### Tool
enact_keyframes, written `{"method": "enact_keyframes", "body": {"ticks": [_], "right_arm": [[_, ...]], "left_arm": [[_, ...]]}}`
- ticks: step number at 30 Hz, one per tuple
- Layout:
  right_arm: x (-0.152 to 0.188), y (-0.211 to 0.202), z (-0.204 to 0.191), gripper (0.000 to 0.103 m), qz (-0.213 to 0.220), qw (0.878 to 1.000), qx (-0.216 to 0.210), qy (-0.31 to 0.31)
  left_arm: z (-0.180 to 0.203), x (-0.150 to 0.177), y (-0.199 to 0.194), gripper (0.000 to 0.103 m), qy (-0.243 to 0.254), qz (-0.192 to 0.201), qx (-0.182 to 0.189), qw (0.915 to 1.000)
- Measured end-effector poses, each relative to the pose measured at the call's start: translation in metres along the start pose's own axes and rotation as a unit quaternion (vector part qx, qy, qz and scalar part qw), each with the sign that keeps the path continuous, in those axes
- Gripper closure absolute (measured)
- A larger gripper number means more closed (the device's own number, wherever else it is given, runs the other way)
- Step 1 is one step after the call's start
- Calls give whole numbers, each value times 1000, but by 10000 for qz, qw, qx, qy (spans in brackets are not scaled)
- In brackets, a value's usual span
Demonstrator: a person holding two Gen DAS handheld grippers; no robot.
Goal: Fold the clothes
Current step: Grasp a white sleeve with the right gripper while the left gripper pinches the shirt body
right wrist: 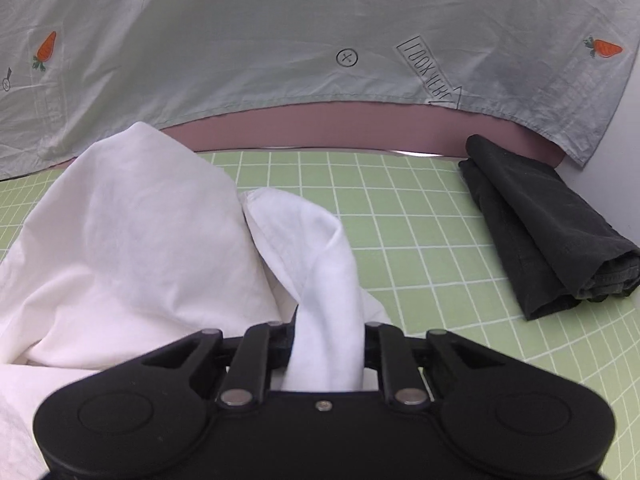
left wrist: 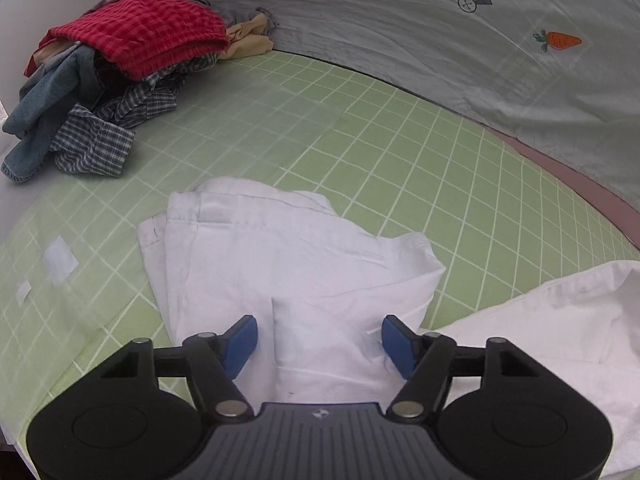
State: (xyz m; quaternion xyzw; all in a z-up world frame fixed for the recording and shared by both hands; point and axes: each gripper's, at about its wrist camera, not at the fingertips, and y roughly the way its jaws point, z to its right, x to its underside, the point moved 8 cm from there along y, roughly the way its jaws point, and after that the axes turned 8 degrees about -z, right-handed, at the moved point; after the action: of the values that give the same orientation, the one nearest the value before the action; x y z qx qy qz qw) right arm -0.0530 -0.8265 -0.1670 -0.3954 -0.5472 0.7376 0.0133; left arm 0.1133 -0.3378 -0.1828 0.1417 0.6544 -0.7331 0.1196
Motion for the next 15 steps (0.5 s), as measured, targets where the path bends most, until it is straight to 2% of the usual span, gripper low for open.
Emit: {"method": "enact_keyframes", "body": {"ticks": [1,3,4,5,8,12,15], "right_arm": [[4,-12,7,90,127,9999,41,63],[15,-45,23,91,456,9983,261,270],[20,-62,32,91,622,9967,373,374],[28,-82,41,91,788,9942,564,469],[64,-116,63,91,822,9871,1118,803],[126,-108,72,92,74,9865,1474,708],[156,-108,68,92,-175,9869,1473,639]], "left_arm": [[3,3,0,65,69,-19,23,10000],[9,7,-7,83,214,44,50,9997],[11,9,-15,89,239,139,79,9996],[13,10,-23,91,264,234,109,9993],[19,15,-47,96,337,518,197,9979],[24,21,-83,96,396,943,283,9944],[4,35,-116,96,54,1283,77,9917]]}}
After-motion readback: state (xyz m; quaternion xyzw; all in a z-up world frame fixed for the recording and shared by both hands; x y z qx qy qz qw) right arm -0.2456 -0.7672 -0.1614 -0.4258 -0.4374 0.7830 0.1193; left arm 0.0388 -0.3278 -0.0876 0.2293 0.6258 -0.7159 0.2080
